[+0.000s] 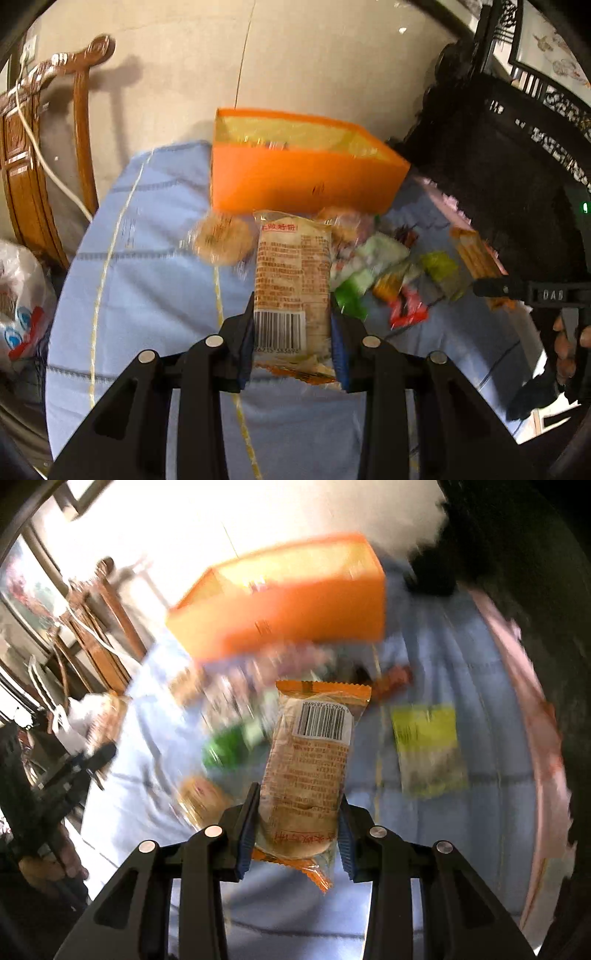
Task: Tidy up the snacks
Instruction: 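Grasp a wrapped pastry bar with left tool while right tool grasps another pastry bar, then carry both pastry bars over the orange box and open both tools, then grasp the yellow bread pack with left tool while right tool grasps yellow-green seed bag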
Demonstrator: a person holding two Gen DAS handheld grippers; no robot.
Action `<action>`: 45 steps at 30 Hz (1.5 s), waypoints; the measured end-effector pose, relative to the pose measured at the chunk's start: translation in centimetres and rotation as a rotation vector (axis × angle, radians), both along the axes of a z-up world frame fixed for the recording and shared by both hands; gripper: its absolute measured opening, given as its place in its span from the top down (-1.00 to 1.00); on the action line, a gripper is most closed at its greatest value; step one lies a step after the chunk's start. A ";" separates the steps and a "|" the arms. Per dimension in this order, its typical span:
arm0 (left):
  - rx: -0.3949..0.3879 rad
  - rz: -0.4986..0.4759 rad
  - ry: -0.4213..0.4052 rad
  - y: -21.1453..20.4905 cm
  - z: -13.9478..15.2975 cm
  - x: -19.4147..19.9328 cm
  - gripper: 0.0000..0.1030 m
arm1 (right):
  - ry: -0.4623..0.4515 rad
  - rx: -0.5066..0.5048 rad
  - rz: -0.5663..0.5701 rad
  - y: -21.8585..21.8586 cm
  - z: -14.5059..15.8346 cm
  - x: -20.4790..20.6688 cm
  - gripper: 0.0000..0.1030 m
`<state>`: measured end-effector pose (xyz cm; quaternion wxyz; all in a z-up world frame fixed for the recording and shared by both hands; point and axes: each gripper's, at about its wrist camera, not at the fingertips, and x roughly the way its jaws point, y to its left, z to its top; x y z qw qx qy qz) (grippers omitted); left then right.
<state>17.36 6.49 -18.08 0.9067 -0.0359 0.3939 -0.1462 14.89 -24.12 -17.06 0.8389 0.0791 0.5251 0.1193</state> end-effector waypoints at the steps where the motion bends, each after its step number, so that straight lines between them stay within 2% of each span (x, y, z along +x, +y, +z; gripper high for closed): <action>1: -0.003 -0.001 -0.014 0.1 0.7 0.3 0.36 | -0.033 0.012 -0.003 0.1 1.7 0.9 0.27; 8: -0.019 -0.005 -0.154 -1.8 8.1 5.3 0.36 | -0.223 0.044 -0.016 0.0 11.2 5.7 0.27; 13: -0.037 0.011 -0.206 -2.8 13.0 10.5 0.36 | -0.334 0.054 -0.031 -0.3 17.3 10.0 0.27; 17: -0.017 0.012 -0.265 -3.8 16.4 14.6 0.36 | -0.380 0.043 -0.022 -0.2 20.1 13.4 0.27; 21: 0.017 0.003 -0.274 -5.3 17.6 18.3 0.36 | -0.388 0.046 -0.017 -0.1 21.3 16.8 0.27; 25: 0.034 0.029 -0.252 -6.2 17.0 22.1 0.32 | -0.361 0.043 -0.001 0.6 20.3 21.6 0.24; 27: 0.045 0.044 -0.229 -6.6 15.9 24.7 -0.43 | -0.301 0.038 0.030 1.2 18.6 24.0 0.12; 28: 0.060 0.058 -0.203 -6.7 15.1 25.7 -0.91 | -0.255 0.012 0.031 1.4 17.1 25.3 -0.06; 30: 0.099 0.092 -0.129 -6.4 13.0 27.5 -0.91 | -0.215 -0.069 -0.010 1.3 14.8 26.6 -0.14; 37: 0.061 0.123 -0.060 -3.2 9.0 24.8 -0.91 | -0.169 -0.063 -0.054 -1.1 10.3 24.2 -0.16; 40: 0.017 0.141 -0.005 -1.7 6.9 22.1 -0.91 | -0.148 -0.042 -0.105 -2.0 8.4 21.7 -0.23; 42: 0.008 0.120 0.017 -1.5 5.7 19.6 -0.91 | -0.132 -0.060 -0.139 -2.3 6.6 19.5 -0.24; 45: 0.040 0.061 0.038 -1.9 3.5 15.1 -0.91 | -0.089 -0.101 -0.175 -3.1 3.7 16.2 -0.25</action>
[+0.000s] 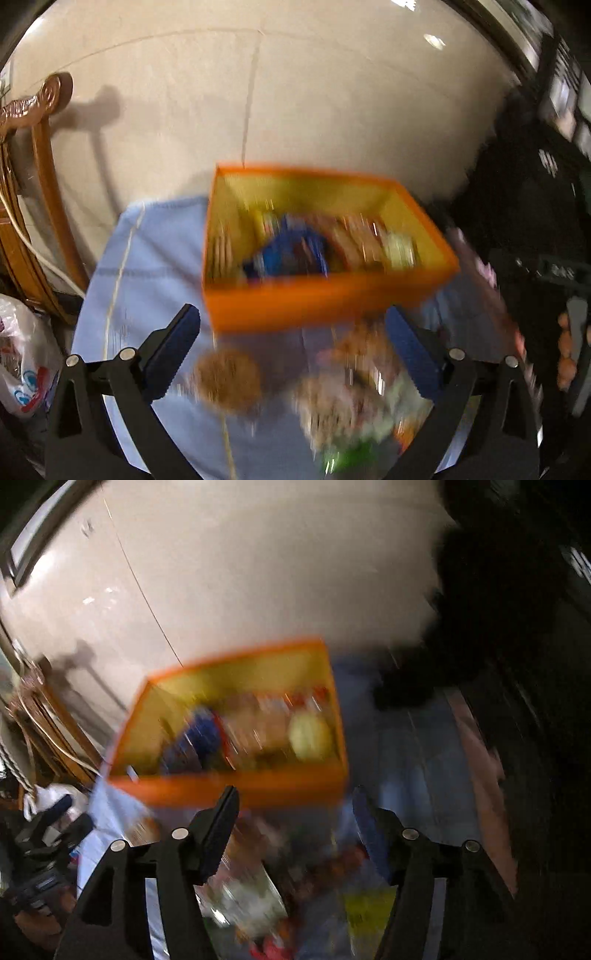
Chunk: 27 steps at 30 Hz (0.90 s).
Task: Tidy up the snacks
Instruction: 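Grasp the yellow bread pack with left tool while right tool grasps yellow-green seed bag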
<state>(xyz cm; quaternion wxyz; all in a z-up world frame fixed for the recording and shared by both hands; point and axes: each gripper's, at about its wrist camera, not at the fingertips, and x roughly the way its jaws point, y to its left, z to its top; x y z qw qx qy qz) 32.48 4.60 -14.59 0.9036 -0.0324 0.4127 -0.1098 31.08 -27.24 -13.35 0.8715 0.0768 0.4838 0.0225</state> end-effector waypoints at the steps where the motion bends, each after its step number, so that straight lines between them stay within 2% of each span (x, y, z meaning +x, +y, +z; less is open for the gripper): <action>1: 0.007 -0.023 0.011 -0.2 -0.8 -1.3 -0.91 | 0.024 -0.026 -0.007 -0.4 -1.5 -1.7 -0.25; 7: -0.001 -0.171 0.099 -2.2 -7.1 -11.3 -0.91 | 0.156 -0.216 -0.028 -3.1 -8.8 -8.4 -0.34; 12: 0.089 -0.257 0.110 -4.8 -10.4 -15.5 -0.91 | 0.230 -0.184 -0.041 -4.7 -12.1 -9.7 -0.36; 16: 0.079 -0.253 0.084 -5.7 -10.9 -16.0 -0.91 | 0.241 -0.201 0.006 -3.2 -13.5 -9.1 -0.41; 18: 0.108 -0.233 0.092 -6.2 -11.8 -15.4 -0.91 | 0.243 -0.216 0.016 -2.7 -13.9 -8.5 -0.42; 21: 0.108 -0.196 0.107 -6.5 -12.6 -14.0 -0.91 | 0.244 -0.250 0.009 -2.2 -14.5 -7.6 -0.47; 24: 0.127 -0.169 0.187 -6.5 -14.9 -12.9 -0.92 | 0.291 -0.280 0.002 -2.7 -15.9 -7.5 -0.55; 25: 0.117 -0.168 0.188 -6.4 -15.3 -13.0 -0.92 | 0.267 -0.279 -0.022 -2.9 -16.0 -7.7 -0.69; 26: 0.143 -0.175 0.176 -6.6 -15.3 -13.1 -0.91 | 0.270 -0.267 -0.034 -3.2 -16.4 -7.8 -0.68; 27: 0.159 -0.192 0.162 -6.9 -15.2 -13.4 -0.81 | 0.272 -0.217 -0.051 -3.8 -16.6 -8.1 -0.67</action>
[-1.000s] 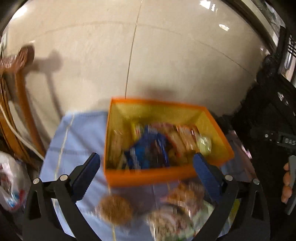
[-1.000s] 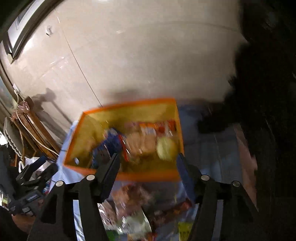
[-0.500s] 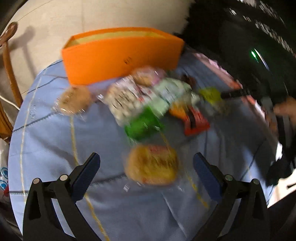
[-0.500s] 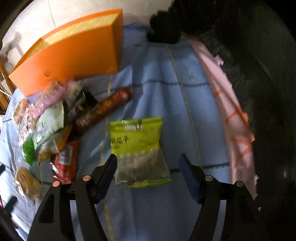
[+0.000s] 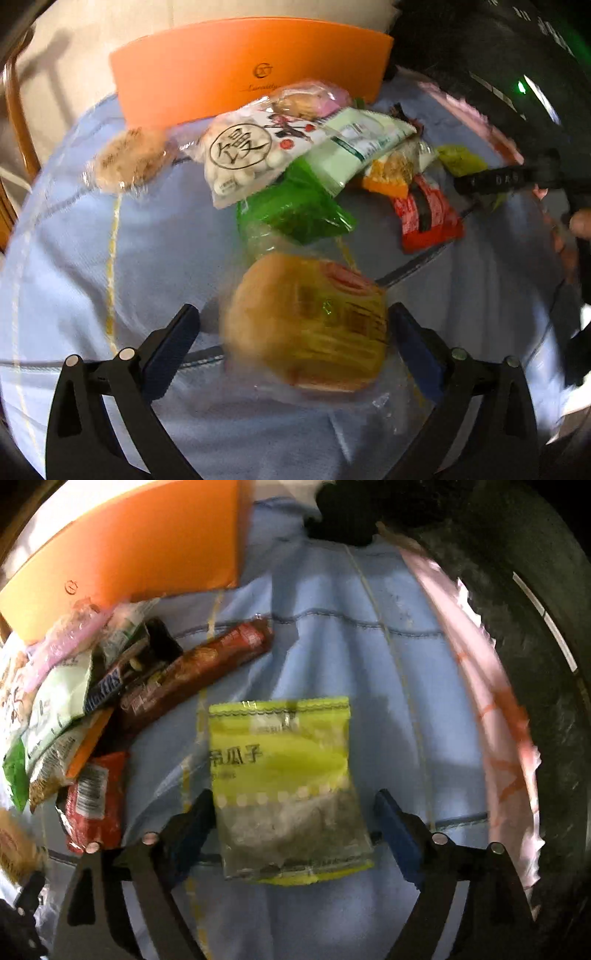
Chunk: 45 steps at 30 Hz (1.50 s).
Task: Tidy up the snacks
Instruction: 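Grasp the yellow bread pack with left tool while right tool grasps yellow-green seed bag, then lower the bread pack and seed bag into the orange box and open both tools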
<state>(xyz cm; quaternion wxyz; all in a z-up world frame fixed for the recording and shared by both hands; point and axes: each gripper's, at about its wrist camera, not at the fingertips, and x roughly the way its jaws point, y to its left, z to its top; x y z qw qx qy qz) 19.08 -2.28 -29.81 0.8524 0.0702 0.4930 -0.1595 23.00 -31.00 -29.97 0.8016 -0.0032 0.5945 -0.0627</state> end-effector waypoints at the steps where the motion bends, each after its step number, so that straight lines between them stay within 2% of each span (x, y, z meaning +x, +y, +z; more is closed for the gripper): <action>1: -0.023 -0.032 -0.011 -0.2 0.3 -0.4 -0.39 | 0.000 0.056 -0.020 -0.5 -0.2 -0.1 -0.53; 2: -0.014 -0.043 -0.027 -0.4 0.5 -0.8 -0.36 | 0.001 0.095 -0.038 -1.0 -0.3 -0.2 -0.49; 3: 0.010 -0.049 -0.047 -0.6 0.7 -1.1 -0.33 | -0.013 0.086 -0.046 -1.1 -0.2 -0.3 -0.32; 4: 0.004 -0.055 -0.052 -0.6 0.8 -1.4 -0.31 | -0.016 0.091 -0.047 -1.2 -0.3 -0.4 -0.29; 9: -0.037 -0.024 -0.055 0.8 1.3 -2.3 -0.28 | -0.036 0.186 -0.089 -1.6 -0.2 -1.2 -0.25; 15: -0.095 0.016 -0.062 2.4 2.8 -3.5 -0.28 | -0.062 0.207 -0.054 -0.2 1.2 -2.3 -0.25; 19: -0.122 0.020 -0.105 3.0 4.9 -4.4 -0.28 | -0.107 0.229 -0.013 1.0 3.4 -2.8 -0.25; 24: -0.164 0.048 -0.169 4.3 8.0 -4.6 -0.28 | -0.184 0.247 0.055 3.2 7.8 -3.4 -0.25; 27: -0.192 0.076 -0.214 5.1 10.5 -3.5 -0.28 | -0.253 0.263 0.090 5.0 11.9 -4.3 -0.25; 30: -0.233 0.109 -0.272 5.7 13.8 -1.0 -0.28 | -0.338 0.278 0.118 5.8 16.6 -3.7 -0.25; 34: -0.257 0.124 -0.343 5.7 18.0 3.1 -0.29 | -0.416 0.288 0.132 6.0 21.6 -0.3 -0.25; 38: -0.256 0.143 -0.380 5.3 22.3 8.5 -0.28 | -0.447 0.340 0.110 5.4 25.1 5.0 -0.25; 43: -0.224 0.176 -0.444 3.9 27.2 15.8 -0.30 | -0.486 0.338 0.165 6.2 29.0 11.2 -0.25; 45: -0.201 0.208 -0.456 3.4 28.4 18.6 -0.40 | -0.478 0.346 0.176 6.3 29.6 14.2 -0.31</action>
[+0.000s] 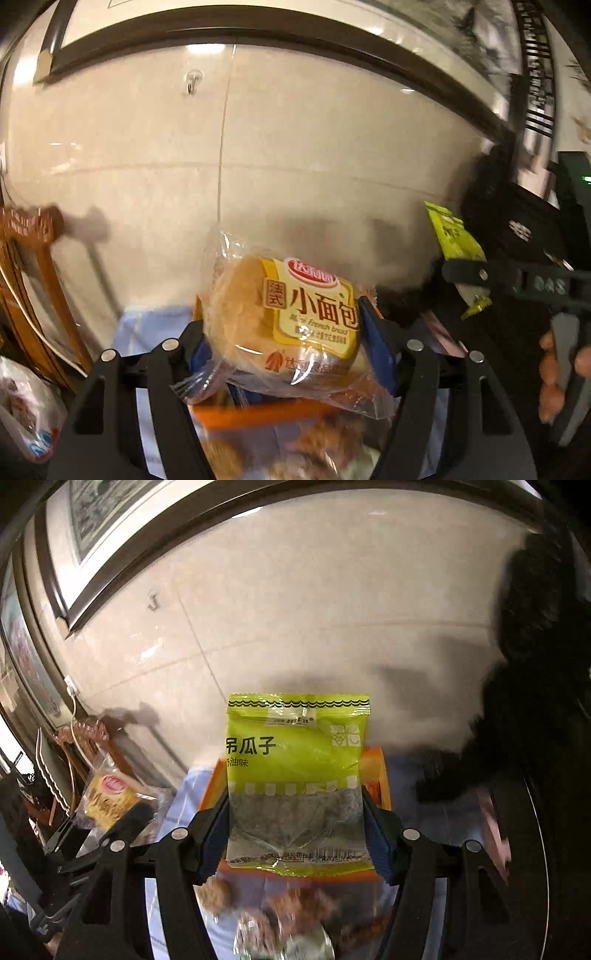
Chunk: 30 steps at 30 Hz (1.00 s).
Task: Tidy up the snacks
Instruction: 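Lower the bread pack and seed bag into the orange box and open both tools, then grasp the round peach-crisp cookie pack with left tool while right tool grasps red snack pack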
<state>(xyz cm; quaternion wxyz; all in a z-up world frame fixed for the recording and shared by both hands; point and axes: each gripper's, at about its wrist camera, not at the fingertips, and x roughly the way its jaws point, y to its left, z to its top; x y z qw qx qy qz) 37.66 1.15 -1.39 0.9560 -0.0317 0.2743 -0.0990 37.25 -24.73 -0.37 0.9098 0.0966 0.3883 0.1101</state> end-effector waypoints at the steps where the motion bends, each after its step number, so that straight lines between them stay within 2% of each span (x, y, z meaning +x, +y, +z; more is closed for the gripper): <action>1: 0.003 0.014 0.000 -0.2 0.2 1.3 -0.81 | 0.018 0.002 0.007 0.0 -0.2 1.3 -0.38; 2: 0.021 0.051 0.030 -0.3 -0.1 3.2 -0.92 | 0.046 0.002 0.015 -0.1 -0.6 2.6 -0.42; 4: 0.043 0.107 0.089 0.0 -1.2 5.0 -0.91 | 0.111 -0.049 -0.018 -0.4 -2.1 4.1 -0.45; 5: 0.040 0.122 0.140 0.5 -2.2 5.6 -0.91 | 0.119 -0.062 -0.023 -0.3 -2.2 4.0 -0.45; 7: 0.045 0.119 0.176 1.3 -3.7 5.3 -0.91 | 0.104 -0.098 -0.032 -0.8 -2.9 2.9 -0.45; 9: 0.086 0.100 0.165 1.8 -4.9 3.9 -0.91 | 0.102 -0.115 -0.057 -1.4 -3.9 1.3 -0.46; 12: 0.073 0.061 0.182 3.4 -6.9 1.3 -0.91 | 0.137 -0.108 -0.088 -2.0 -6.0 -1.7 -0.46; 15: 0.091 0.010 0.207 4.7 -9.7 -2.2 -0.91 | 0.145 -0.168 -0.094 -1.6 -7.9 -5.3 -0.49; 19: 0.172 -0.065 0.263 5.6 -14.7 -6.9 -0.91 | 0.225 -0.189 -0.083 -1.0 -12.4 -9.9 -0.50; 23: 0.152 -0.070 0.351 7.3 -19.0 -10.5 -0.91 | 0.300 -0.181 -0.081 -0.5 -16.0 -14.2 -0.50; 26: 0.135 -0.067 0.396 7.9 -20.8 -11.4 -0.91 | 0.377 -0.162 -0.081 0.0 -19.0 -16.1 -0.51; 30: 0.155 -0.058 0.409 8.6 -22.6 -10.9 -0.91 | 0.481 -0.118 -0.108 0.6 -23.2 -17.4 -0.51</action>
